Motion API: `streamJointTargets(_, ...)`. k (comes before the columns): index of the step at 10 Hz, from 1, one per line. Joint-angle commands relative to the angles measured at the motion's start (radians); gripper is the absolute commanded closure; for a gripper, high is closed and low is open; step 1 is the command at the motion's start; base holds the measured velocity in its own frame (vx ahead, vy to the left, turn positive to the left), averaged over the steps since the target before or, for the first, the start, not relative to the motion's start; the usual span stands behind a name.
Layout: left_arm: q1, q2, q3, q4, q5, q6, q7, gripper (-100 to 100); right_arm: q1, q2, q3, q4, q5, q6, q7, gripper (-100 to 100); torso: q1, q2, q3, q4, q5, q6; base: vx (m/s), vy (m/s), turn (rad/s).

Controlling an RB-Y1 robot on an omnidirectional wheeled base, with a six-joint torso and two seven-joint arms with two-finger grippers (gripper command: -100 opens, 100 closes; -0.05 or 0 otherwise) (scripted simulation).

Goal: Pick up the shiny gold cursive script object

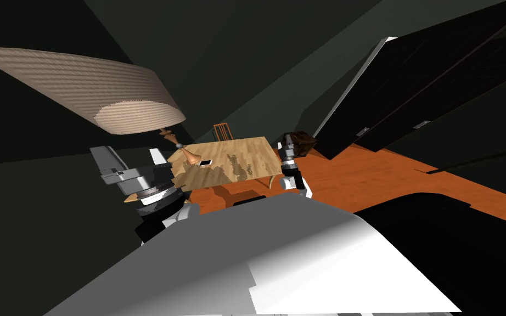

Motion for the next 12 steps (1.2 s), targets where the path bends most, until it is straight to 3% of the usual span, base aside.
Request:
streamJointTargets(1,0.0,0.0,0.0,0.0,0.0,0.0,0.0,0,-0.024,-0.015,-0.012,0.037,-0.009,0.016,-0.023,-100,0.0,0.0,0.0,0.0,0.0,0.0,0.014,0.107,-0.038)
streamJointTargets(3,0.0,0.0,0.0,0.0,0.0,0.0,0.0,0,-0.085,-0.033,-0.024,0.099,-0.022,0.079,-0.074,-100,-0.005,-0.001,-0.001,0.0,-0.001,0.0,0.019,0.091,-0.084)
streamJointTargets(4,0.0,0.0,0.0,0.0,0.0,0.0,0.0,0,-0.085,-0.033,-0.024,0.109,-0.022,0.08,-0.074,-100,-0.004,-0.001,0.0,0.0,-0.001,0.0,0.011,0.094,-0.053)
streamJointTargets(6,0.0,0.0,0.0,0.0,0.0,0.0,0.0,0,-0.149,-0.047,-0.038,0.18,-0.039,0.14,-0.128,-100,-0.005,-0.001,-0.001,0.0,-0.001,0.0,0.023,0.117,-0.096)
streamJointTargets(7,0.0,0.0,0.0,0.0,0.0,0.0,0.0,0,-0.152,-0.047,-0.038,0.191,-0.039,0.149,-0.128,-100,-0.002,-0.002,-0.001,0.0,0.0,0.0,0.015,0.116,-0.036)
streamJointTargets(8,0.0,0.0,0.0,0.0,0.0,0.0,0.0,0,-0.187,-0.052,-0.046,0.232,-0.048,0.184,-0.157,-100,-0.003,-0.001,-0.001,0.0,0.0,0.0,0.005,0.094,-0.052)
streamJointTargets(9,0.0,0.0,0.0,0.0,0.0,0.0,0.0,0,-0.187,-0.052,-0.046,0.235,-0.048,0.184,-0.157,-100,-0.004,-0.001,0.0,0.0,-0.001,0.0,0.006,0.077,-0.033)
streamJointTargets(10,0.0,0.0,0.0,0.0,0.0,0.0,0.0,0,-0.224,-0.057,-0.055,0.269,-0.058,0.22,-0.186,-100,-0.005,0.0,0.0,0.0,-0.001,0.0,0.014,0.085,-0.068)
streamJointTargets(11,0.0,0.0,0.0,0.0,0.0,0.0,0.0,0,-0.224,-0.057,-0.055,0.283,-0.058,0.22,-0.186,-100,-0.005,-0.001,-0.001,0.0,-0.001,0.0,0.007,0.074,-0.037)
streamJointTargets(12,0.0,0.0,0.0,0.0,0.0,0.0,0.0,0,-0.261,-0.061,-0.065,0.318,-0.068,0.257,-0.215,-100,-0.006,-0.001,0.0,0.0,-0.001,0.0,0.009,0.092,-0.061)
